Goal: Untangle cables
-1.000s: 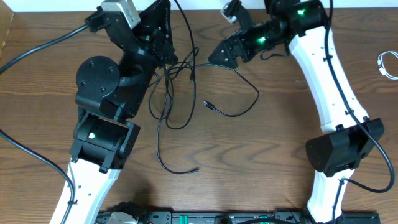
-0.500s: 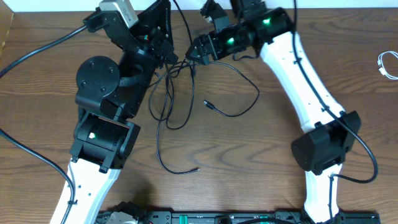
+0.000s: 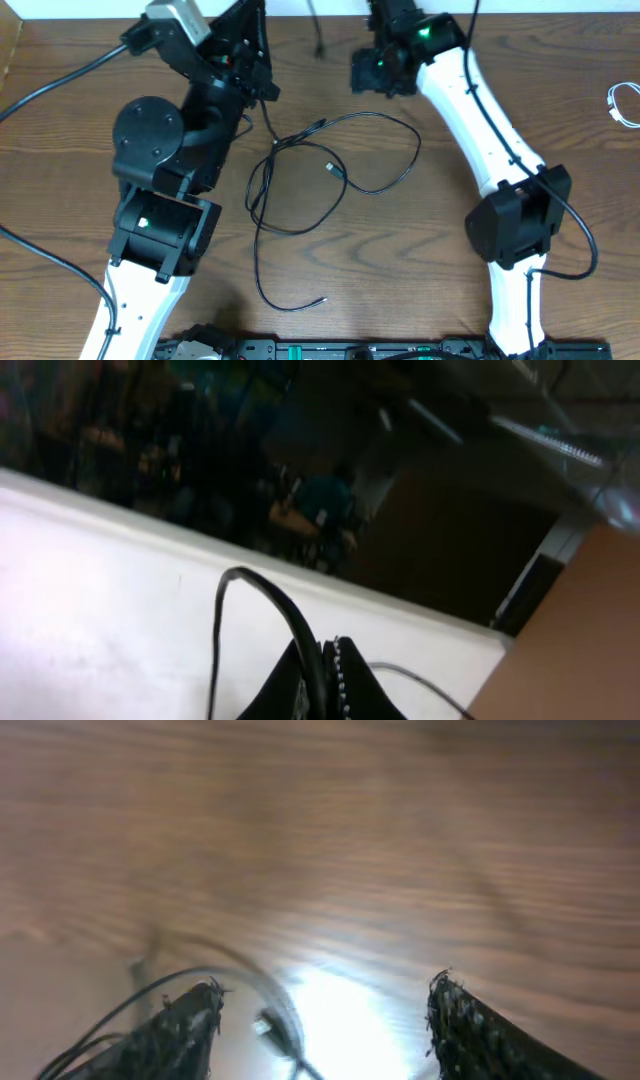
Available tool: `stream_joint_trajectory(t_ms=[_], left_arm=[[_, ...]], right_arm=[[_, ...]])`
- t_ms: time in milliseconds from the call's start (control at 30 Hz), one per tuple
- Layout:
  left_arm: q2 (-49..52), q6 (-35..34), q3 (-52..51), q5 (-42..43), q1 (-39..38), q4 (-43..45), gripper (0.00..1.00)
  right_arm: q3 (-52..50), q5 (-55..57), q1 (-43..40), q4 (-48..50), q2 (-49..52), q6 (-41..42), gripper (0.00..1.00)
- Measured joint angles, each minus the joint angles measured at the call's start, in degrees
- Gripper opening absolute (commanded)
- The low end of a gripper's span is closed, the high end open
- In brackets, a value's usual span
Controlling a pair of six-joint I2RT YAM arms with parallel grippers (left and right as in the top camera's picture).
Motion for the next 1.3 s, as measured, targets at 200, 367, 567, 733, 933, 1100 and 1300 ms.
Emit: stream_joint_trajectory(t_ms=[200, 367, 567, 733, 933, 1100, 1300], left_arm=[[-0.6, 0.0, 0.0, 0.0, 0.2, 1.7, 0.07], [-0.6, 0.0, 0.0, 0.0, 0.2, 0.8, 0.07], [-0.6, 0.0, 0.0, 0.0, 0.2, 0.3, 0.07], [-0.6, 0.0, 0.0, 0.0, 0.2, -0.9, 0.07], [-0.6, 0.0, 0.0, 0.0, 0.2, -2.8, 0.08], [-0.6, -0.2, 0.0, 0.0, 0.2, -2.9, 0.07], [-0.6, -0.2, 0.0, 0.0, 0.2, -3.2, 0.07]], right_arm=[[-0.1, -14.5, -3.1, 0.9, 0.1, -16.1, 0.87], [-0.1, -28.1, -1.8, -1.3, 0.1, -29.2, 0.87], [-0.2, -31.2, 0.5, -7.0, 0.1, -38.0, 0.85], [-0.2, -31.1, 0.8, -11.6, 0.1, -44.5, 0.82], [-0.3, -30.8, 0.9, -13.4, 0.1, -50.2, 0.69], [-4.9, -29.0, 1.4, -10.5, 0.1, -51.8, 0.58], [-8.4, -27.7, 1.9, -7.7, 0.3, -52.2, 0.01]])
